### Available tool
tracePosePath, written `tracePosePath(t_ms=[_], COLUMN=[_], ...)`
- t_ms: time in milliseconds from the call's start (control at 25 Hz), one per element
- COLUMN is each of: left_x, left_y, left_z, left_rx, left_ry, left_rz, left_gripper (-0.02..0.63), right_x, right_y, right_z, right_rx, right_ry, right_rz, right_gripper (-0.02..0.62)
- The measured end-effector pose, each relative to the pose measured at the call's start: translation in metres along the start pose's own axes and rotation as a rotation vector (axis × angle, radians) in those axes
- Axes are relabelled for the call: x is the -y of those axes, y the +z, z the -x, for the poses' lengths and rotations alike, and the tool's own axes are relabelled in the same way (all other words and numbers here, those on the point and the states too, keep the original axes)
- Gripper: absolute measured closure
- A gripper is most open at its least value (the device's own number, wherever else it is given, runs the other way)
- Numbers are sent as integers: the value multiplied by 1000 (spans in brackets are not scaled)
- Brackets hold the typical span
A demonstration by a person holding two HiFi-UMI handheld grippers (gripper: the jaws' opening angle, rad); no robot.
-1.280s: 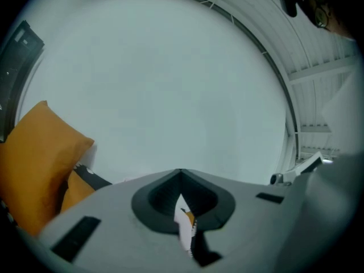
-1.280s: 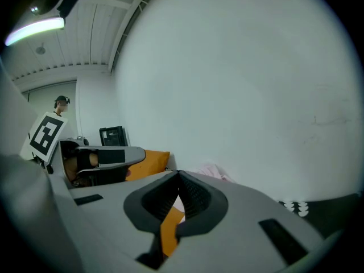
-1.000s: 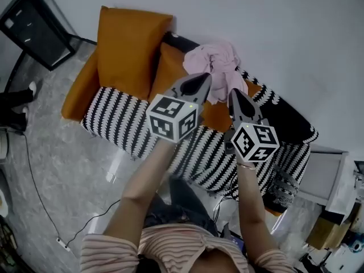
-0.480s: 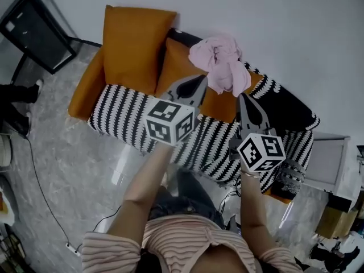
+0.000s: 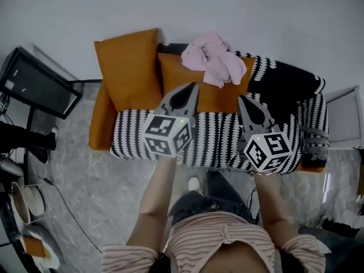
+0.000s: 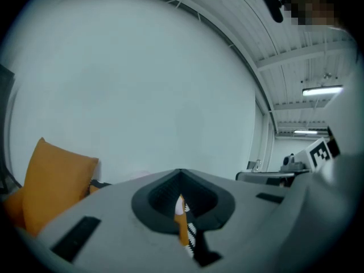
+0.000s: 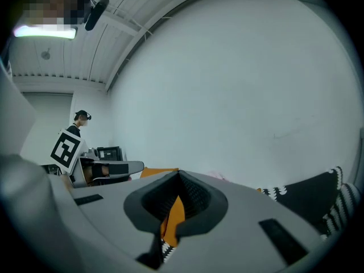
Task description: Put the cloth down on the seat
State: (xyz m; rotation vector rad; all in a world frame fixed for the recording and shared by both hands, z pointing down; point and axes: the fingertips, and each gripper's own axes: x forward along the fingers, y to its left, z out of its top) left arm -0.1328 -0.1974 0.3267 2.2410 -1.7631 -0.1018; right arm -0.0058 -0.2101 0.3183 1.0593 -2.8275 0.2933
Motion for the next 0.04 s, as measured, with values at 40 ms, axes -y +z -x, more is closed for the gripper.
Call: tracePosePath(t_ms=[40], left_x=[3], left_y=[0], left_z=[1], left_rx=[-5], left_ry=[-1], left_rz=[-5], left_gripper=[594], right_x=[0], right_y=[3], right_z=[3], right_rx=[7], right_ry=[1], right_rz=[3], right_gripper=[588])
